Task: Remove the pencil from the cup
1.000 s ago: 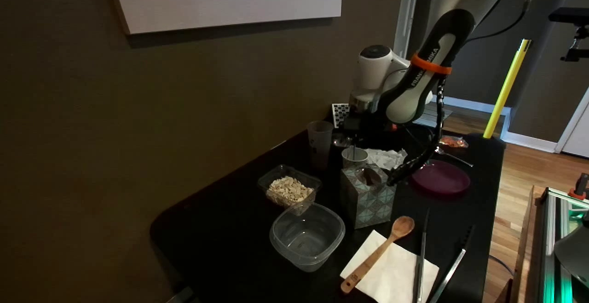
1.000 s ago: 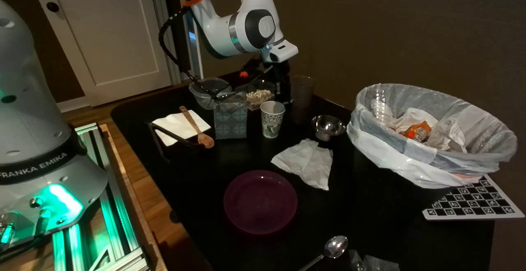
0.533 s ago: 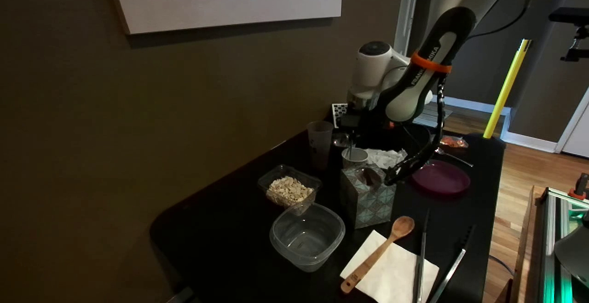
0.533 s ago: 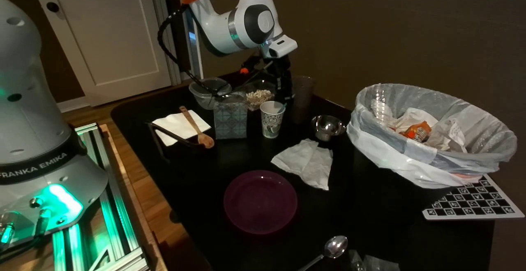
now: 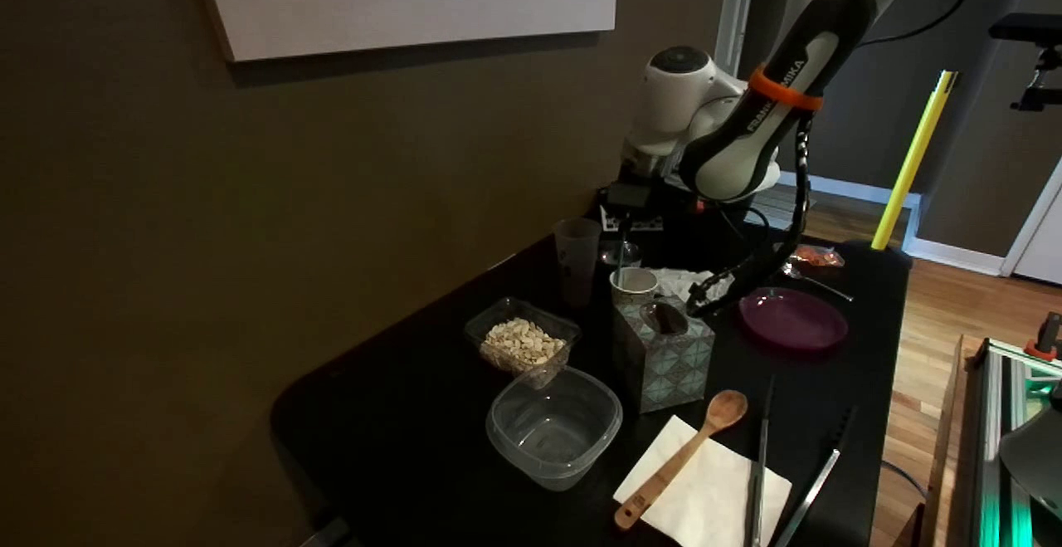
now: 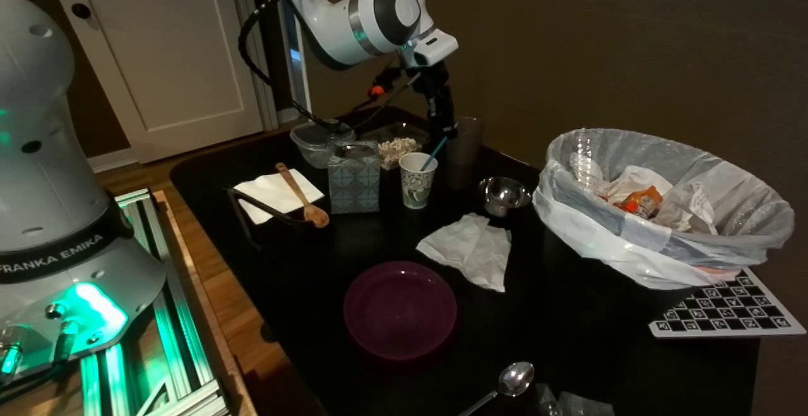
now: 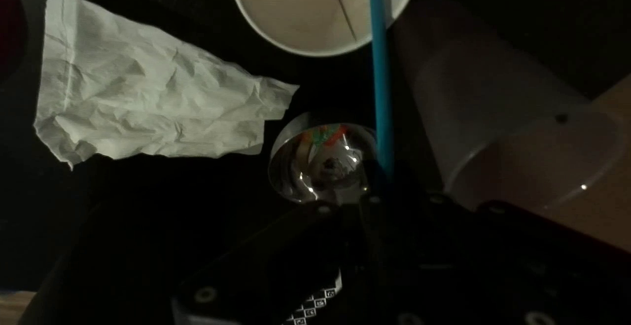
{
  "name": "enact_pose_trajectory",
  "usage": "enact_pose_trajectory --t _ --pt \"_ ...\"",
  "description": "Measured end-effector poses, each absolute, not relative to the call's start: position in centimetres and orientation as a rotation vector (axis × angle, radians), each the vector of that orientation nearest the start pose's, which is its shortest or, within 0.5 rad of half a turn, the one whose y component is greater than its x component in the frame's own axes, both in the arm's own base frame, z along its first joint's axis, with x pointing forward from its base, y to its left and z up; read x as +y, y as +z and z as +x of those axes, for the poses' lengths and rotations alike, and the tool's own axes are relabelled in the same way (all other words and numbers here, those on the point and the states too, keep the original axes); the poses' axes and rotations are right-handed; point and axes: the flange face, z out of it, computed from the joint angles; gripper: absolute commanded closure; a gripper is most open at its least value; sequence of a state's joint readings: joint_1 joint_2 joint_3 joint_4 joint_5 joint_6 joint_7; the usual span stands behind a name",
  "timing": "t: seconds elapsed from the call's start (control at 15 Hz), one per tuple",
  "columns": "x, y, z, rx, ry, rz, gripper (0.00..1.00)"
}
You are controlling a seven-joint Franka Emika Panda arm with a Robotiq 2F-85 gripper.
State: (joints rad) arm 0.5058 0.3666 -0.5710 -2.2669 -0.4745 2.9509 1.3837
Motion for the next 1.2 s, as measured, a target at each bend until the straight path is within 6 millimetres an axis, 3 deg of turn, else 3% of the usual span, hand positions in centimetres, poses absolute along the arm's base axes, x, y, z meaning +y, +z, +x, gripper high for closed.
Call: enact_pose_trajectory --t 0.6,0.87,1.2 --pt "-3.5 31.8 56.7 1.448 -0.874 -2.683 0.98" --pt "-4.3 33.1 56.2 1.459 -0.868 -2.663 0.98" --pt "-5.2 33.8 54.7 1.447 -0.669 -2.706 0.98"
